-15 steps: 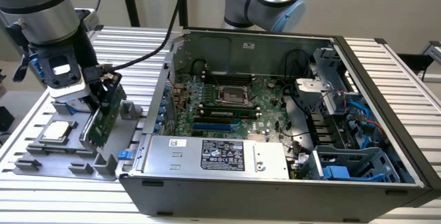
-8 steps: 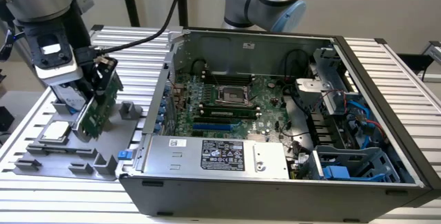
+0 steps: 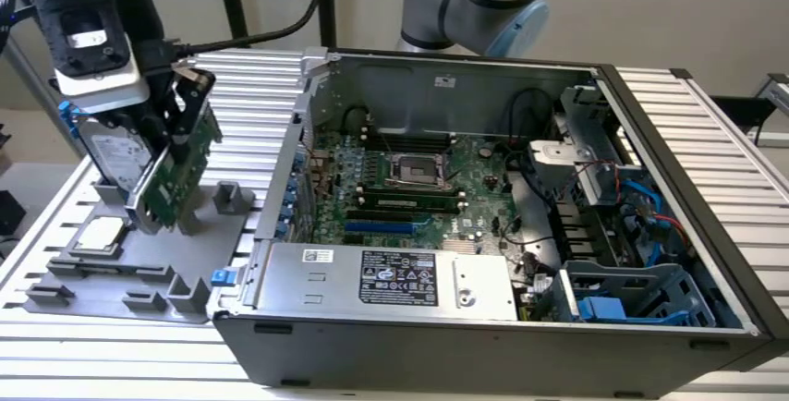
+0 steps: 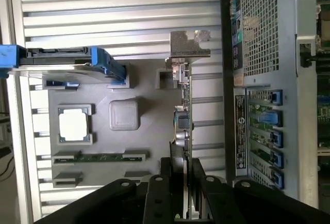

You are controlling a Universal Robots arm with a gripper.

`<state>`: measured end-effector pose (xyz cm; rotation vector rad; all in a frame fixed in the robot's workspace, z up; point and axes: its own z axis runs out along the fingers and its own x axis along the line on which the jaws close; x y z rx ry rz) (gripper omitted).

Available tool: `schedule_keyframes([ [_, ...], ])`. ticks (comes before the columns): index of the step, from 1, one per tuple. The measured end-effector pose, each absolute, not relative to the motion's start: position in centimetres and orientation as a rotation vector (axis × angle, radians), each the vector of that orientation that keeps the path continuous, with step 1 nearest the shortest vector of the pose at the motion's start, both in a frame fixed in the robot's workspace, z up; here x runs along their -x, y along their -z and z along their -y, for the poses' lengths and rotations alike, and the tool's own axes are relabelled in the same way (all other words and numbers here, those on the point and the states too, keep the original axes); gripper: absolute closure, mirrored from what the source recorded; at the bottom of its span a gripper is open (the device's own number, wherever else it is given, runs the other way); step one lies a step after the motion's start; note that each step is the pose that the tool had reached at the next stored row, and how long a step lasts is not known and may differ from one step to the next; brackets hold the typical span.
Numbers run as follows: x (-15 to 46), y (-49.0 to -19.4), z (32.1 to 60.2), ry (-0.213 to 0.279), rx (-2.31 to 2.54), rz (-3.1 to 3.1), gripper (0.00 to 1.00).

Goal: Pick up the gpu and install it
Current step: 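Pick up the gpu and move the gpu toward the slot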

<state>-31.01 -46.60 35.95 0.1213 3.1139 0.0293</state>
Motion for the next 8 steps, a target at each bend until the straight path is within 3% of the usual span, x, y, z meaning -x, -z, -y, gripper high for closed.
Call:
schedule_keyframes([
  [8,28.1,-39.6,46.6,-0.028,-0.122,-3.135,0.73],
])
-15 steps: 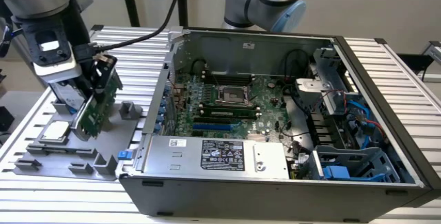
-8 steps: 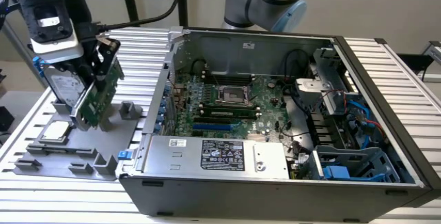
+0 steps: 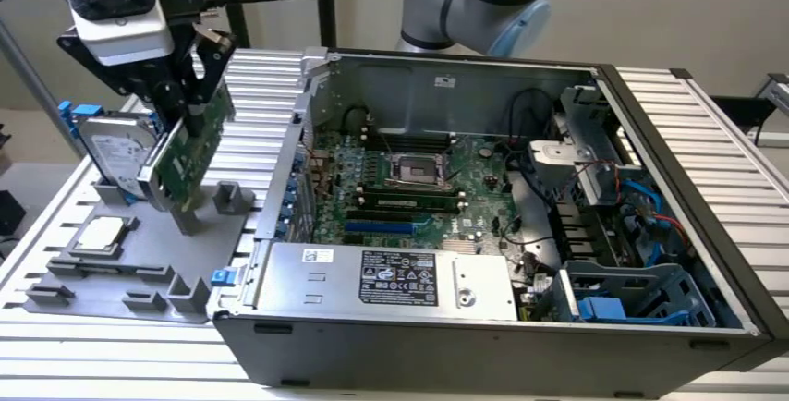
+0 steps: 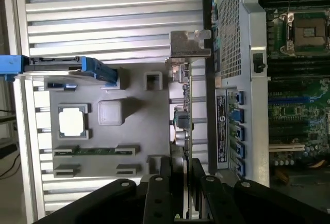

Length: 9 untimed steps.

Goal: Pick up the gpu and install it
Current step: 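Pick up the gpu and move the gpu toward the slot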

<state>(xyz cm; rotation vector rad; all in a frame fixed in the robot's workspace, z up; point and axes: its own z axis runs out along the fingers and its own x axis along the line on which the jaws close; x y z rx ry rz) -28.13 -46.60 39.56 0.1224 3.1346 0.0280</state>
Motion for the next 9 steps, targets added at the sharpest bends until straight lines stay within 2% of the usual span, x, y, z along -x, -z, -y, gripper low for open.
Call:
schedule_keyframes([
  [9,24.0,-42.3,46.6,-0.026,-0.124,-3.164,0.73],
])
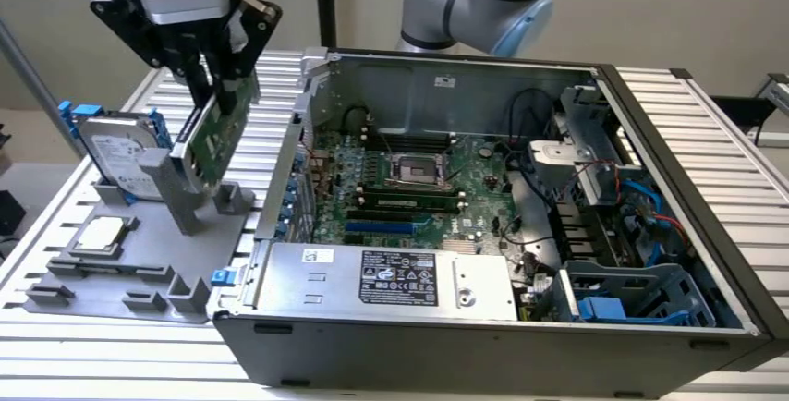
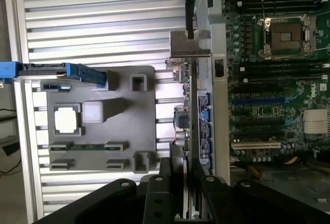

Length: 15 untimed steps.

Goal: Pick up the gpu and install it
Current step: 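Pick up the gpu and move the gpu toward the slot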

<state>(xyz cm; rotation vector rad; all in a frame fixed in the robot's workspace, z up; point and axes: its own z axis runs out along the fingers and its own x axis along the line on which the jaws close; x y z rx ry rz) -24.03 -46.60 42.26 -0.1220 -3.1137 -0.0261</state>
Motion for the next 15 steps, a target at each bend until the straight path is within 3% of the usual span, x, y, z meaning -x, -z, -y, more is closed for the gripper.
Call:
schedule_keyframes([
  [7,20.8,-44.2,46.6,0.025,0.121,3.094,0.73],
  [15,17.2,-44.5,46.6,0.024,0.121,3.083,0.73],
])
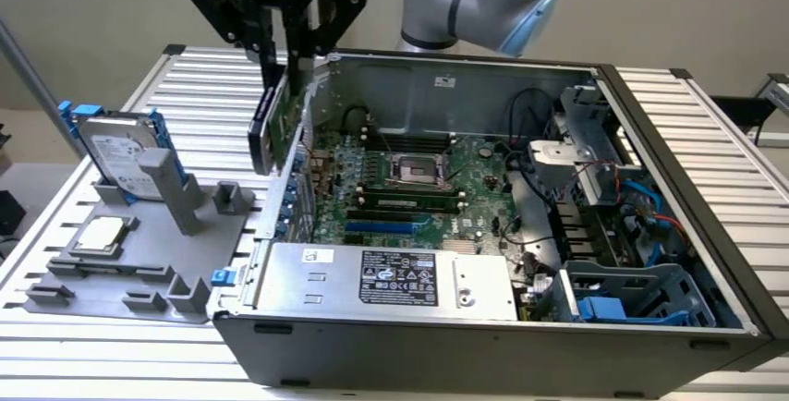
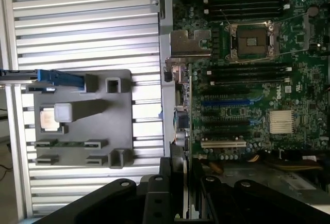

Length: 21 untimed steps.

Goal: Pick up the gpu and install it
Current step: 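Pick up the gpu and move the gpu toward the slot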

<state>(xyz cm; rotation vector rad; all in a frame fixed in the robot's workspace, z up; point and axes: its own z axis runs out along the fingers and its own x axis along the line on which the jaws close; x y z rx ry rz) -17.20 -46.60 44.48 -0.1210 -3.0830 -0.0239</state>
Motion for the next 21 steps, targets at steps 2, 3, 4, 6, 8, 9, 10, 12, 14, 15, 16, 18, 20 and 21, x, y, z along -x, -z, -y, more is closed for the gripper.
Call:
schedule_keyframes([
  [2,16.3,-44.5,46.6,0.024,0.121,3.082,0.73],
  [3,15.8,-44.5,46.6,0.024,0.121,3.081,0.73],
  [4,15.4,-44.5,46.6,0.024,0.121,3.081,0.73],
  [6,14.5,-44.5,46.6,0.024,0.121,3.081,0.73],
  [8,13.6,-44.5,46.6,0.024,0.121,3.081,0.73],
  [9,13.1,-44.5,46.6,0.024,0.121,3.081,0.73],
  [10,12.7,-44.5,46.6,0.024,0.121,3.081,0.73],
  [12,11.8,-44.5,46.6,0.024,0.121,3.081,0.73],
  [14,10.8,-44.5,46.5,0.024,0.121,3.081,0.73],
  [15,10.4,-44.5,46.5,0.024,0.121,3.081,0.73],
  [16,9.9,-44.4,46.5,0.024,0.121,3.081,0.73],
  [18,9.0,-44.4,46.5,0.024,0.121,3.081,0.73],
  [20,8.1,-44.4,46.4,0.024,0.121,3.081,0.73],
  [21,7.7,-44.3,46.4,0.024,0.121,3.081,0.73],
])
